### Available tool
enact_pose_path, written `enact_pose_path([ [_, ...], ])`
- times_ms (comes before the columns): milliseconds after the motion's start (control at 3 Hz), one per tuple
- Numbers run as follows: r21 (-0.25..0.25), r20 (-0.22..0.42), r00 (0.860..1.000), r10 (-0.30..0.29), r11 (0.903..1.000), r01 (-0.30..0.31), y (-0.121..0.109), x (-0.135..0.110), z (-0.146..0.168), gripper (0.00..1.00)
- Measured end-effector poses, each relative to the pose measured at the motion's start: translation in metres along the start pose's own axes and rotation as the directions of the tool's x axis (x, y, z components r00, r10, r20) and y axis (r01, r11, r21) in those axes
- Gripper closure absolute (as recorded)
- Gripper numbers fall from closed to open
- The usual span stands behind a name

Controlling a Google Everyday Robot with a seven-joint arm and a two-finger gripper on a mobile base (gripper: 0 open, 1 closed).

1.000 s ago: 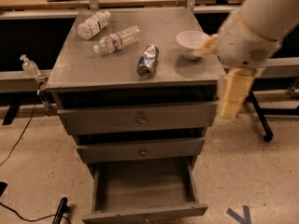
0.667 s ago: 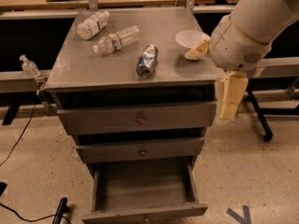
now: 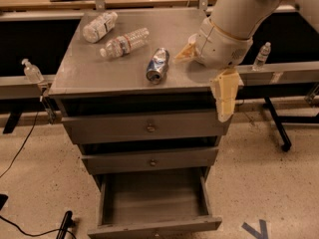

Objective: Place redbull can into bottom drawer

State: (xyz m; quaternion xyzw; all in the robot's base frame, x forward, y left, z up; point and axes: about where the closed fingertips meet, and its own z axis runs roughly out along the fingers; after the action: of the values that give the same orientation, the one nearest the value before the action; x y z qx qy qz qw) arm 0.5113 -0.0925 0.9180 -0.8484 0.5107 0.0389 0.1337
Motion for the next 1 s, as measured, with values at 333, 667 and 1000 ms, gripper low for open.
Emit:
enact_pose_path([
  [333,0.007,-0.04,0.972,-0.231,0.9727,0.232,-0.043,-0.007,0.014,0.0],
  [667,0.084,-0.081,0.865,-0.496,0.8609,0.502,-0.076,-0.027,0.024,0.0],
  [1000,0.081,-0.101,0.837,-0.537,0.8342,0.545,-0.082,-0.028,0.023,0.0],
])
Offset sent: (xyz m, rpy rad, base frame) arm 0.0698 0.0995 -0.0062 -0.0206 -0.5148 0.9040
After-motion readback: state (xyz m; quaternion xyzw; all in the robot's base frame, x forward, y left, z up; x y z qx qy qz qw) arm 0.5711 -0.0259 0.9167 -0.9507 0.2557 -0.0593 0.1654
